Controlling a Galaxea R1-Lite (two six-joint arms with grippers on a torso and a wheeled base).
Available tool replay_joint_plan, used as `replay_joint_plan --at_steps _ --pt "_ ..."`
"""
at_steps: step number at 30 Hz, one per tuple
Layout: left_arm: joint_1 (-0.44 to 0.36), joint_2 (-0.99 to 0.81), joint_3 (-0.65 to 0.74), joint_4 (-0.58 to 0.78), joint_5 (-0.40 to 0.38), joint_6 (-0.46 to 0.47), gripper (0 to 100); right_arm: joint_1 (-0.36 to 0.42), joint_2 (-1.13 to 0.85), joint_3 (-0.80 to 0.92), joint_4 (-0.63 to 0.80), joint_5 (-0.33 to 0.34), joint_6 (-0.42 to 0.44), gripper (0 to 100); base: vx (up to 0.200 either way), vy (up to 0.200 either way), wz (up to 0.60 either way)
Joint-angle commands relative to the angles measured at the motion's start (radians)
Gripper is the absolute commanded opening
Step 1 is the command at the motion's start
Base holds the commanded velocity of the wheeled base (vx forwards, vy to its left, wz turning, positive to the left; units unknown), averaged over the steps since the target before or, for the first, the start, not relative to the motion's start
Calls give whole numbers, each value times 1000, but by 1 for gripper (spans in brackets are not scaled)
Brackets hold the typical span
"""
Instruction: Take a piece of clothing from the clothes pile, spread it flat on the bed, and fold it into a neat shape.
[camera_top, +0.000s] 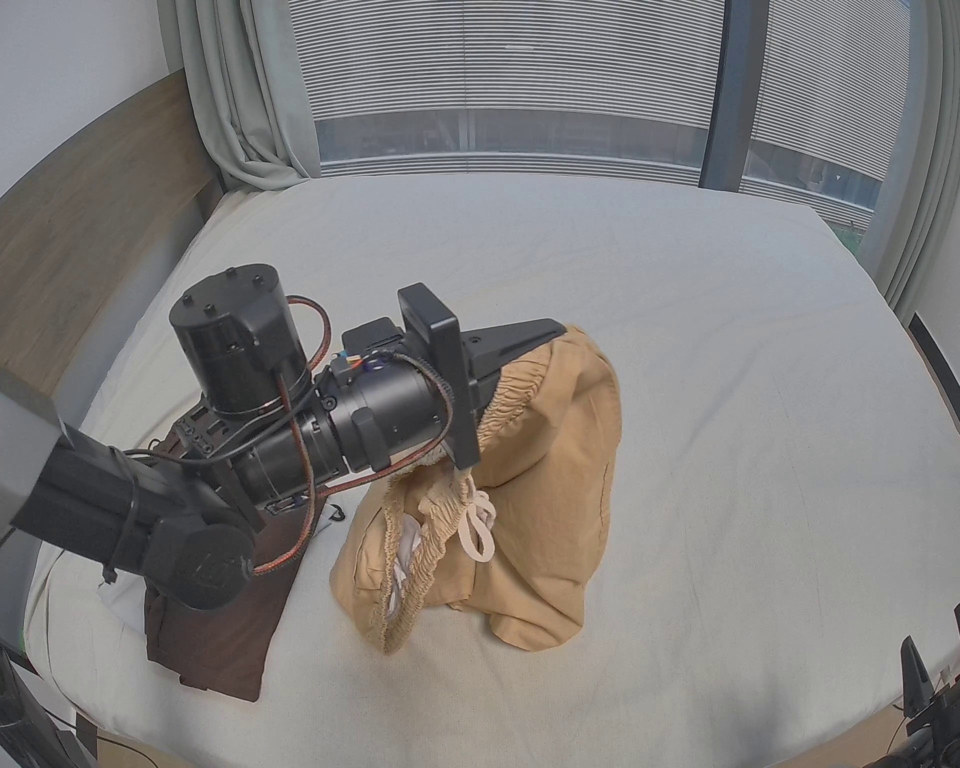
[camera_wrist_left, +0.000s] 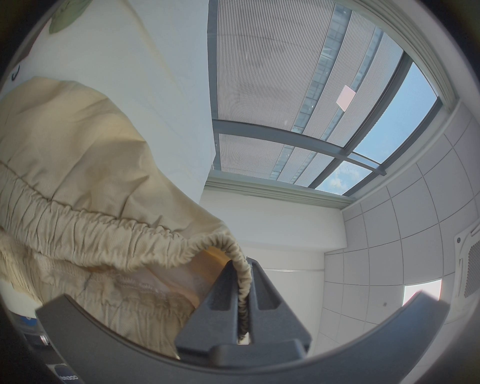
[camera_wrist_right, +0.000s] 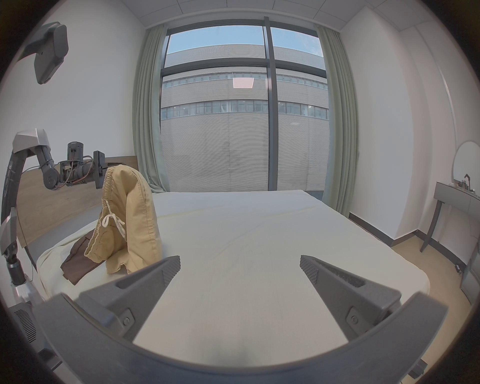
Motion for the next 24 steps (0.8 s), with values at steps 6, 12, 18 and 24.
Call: replay_joint_plan --at_steps 6,12,18,24 --pt "-94 39 -109 17 7 -68 0 2 -15 18 -1 0 0 100 0 0 0" --pt "-138 68 -193 28 7 -112 0 2 -15 18 -1 0 0 100 0 0 0" --pt "-190 77 -287 68 6 -131 0 2 -15 18 -1 0 0 100 0 0 0" --pt "-220 67 -343 91 7 -216 0 2 -15 18 -1 0 0 100 0 0 0"
